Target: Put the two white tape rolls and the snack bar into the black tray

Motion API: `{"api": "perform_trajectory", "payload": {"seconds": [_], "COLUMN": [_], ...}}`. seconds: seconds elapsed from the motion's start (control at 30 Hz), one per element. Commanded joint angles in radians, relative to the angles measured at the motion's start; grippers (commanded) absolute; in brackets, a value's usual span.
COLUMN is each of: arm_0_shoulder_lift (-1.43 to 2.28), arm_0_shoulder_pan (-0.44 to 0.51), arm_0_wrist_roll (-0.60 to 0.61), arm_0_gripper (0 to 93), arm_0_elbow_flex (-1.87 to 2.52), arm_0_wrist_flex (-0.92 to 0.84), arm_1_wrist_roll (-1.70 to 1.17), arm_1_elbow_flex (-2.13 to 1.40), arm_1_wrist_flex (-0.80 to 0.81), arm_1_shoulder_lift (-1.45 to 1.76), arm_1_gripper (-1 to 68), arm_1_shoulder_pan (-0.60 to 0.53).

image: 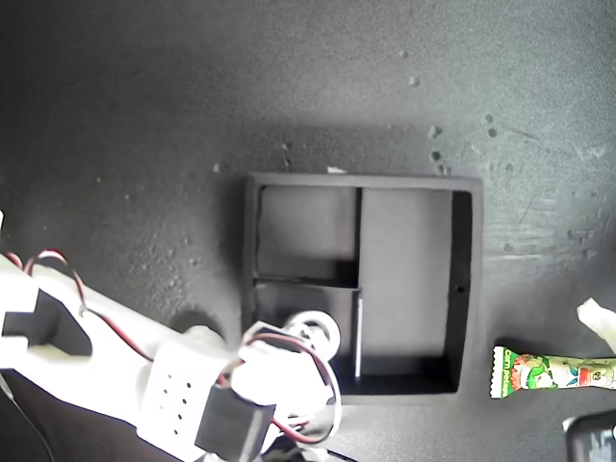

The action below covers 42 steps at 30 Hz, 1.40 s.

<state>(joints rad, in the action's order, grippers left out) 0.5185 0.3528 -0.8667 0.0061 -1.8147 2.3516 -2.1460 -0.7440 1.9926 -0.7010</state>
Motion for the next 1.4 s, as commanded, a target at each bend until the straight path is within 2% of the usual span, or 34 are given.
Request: {"api": "perform_trajectory", "payload": {"seconds": [0.0, 0.17, 0.27, 0.37, 0.43, 0.5, 0.6, 0.63, 0.77, 0.9, 1.07, 1.2, 1.27, 1.37], "arm_0_shoulder_lift": [0.038, 0.249, 0.471, 0.719, 0.868, 0.992, 1.091, 1.094, 1.017, 0.92, 0.873, 0.787, 0.724, 0.637], "arm_0_shoulder_pan": [-0.003, -0.083, -0.144, -0.179, -0.169, -0.135, -0.032, 0.012, 0.167, 0.235, 0.265, 0.235, 0.229, 0.221], "arm_0_wrist_roll": [-0.025, -0.02, -0.021, -0.103, -0.193, -0.301, -0.457, -0.503, -0.618, -0.715, -0.761, -0.721, -0.689, -0.661], "arm_0_gripper": [21.0, 20.6, 19.5, 18.0, 17.6, 17.4, 17.7, 17.8, 18.1, 19.2, 19.8, 20.1, 20.3, 20.4], "arm_0_elbow_flex": [-0.023, 0.14, 0.307, 0.525, 0.683, 0.845, 1.052, 1.094, 1.164, 1.173, 1.167, 1.157, 1.112, 1.043], "arm_0_wrist_flex": [-0.018, -0.018, -0.018, -0.018, -0.018, -0.018, -0.009, 0.002, 0.087, 0.087, 0.135, 0.181, 0.195, 0.195], "arm_1_wrist_roll": [0.11, 0.176, 0.178, 0.15, 0.137, 0.138, 0.172, 0.195, 0.298, 0.497, 0.77, 0.759, 0.531, -0.032], "arm_1_elbow_flex": [-0.161, -0.272, -0.291, -0.31, -0.33, -0.353, -0.393, -0.403, -0.387, -0.304, -0.124, 0.153, 0.259, 0.319], "arm_1_wrist_flex": [0.253, 0.344, 0.342, 0.385, 0.425, 0.439, 0.431, 0.416, 0.221, -0.098, -0.499, -0.907, -1.035, -1.003], "arm_1_shoulder_lift": [0.005, -0.003, -0.034, -0.092, -0.133, -0.153, -0.155, -0.155, -0.133, -0.032, 0.032, 0.02, 0.031, 0.031], "arm_1_gripper": [44.4, 44.3, 37.0, 32.8, 27.8, 15.6, 1.3, 0.0, -0.3, -0.3, 0.0, 0.0, 0.0, -0.2], "arm_1_shoulder_pan": [-0.063, -0.149, -0.175, -0.176, -0.175, -0.175, -0.175, -0.175, -0.143, -0.084, -0.087, -0.009, 0.124, 0.413]}}
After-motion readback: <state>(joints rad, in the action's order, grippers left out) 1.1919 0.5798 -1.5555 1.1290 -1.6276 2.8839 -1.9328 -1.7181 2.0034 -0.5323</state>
